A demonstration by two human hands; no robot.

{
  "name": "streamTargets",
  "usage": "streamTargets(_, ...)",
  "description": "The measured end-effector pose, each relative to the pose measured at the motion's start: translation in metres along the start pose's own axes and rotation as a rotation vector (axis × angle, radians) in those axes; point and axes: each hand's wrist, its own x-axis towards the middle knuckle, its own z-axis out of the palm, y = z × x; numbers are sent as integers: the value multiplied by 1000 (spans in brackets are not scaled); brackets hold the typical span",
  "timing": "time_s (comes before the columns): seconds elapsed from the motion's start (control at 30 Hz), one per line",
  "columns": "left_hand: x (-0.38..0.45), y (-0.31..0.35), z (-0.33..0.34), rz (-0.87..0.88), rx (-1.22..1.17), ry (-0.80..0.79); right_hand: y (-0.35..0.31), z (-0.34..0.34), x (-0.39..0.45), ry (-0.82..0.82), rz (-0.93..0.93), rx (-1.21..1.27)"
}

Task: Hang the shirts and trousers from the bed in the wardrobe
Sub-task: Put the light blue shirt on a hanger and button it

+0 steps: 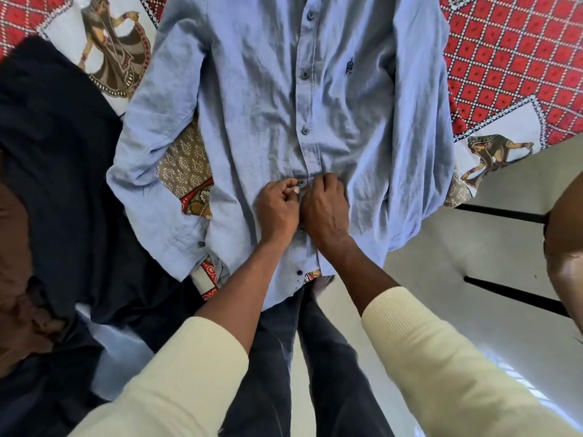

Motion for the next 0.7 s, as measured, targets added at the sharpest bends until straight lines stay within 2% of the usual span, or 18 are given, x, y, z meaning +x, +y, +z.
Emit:
streamTargets(0.1, 6, 5, 5, -76, 0, 17, -5, -3, 4, -87, -80, -182)
streamTargets(0.17, 9, 10, 8, -131, -34, 16, -4, -7, 11, -143, -109, -162)
streamTargets(0.23, 8, 16, 8, -187, -84, 7, 2, -13, 18, -230, -32, 30)
streamTargets(0.37, 3, 24, 7, -261, -142, 19, 16, -22, 28, -255, 301, 499)
streamTargets(0.47, -3, 26, 5, -283, -197, -11, 18, -25, 23, -336, 492, 800)
streamTargets(0.7, -12, 25, -4, -293, -334, -40, 17, -31, 21, -422, 696, 1034)
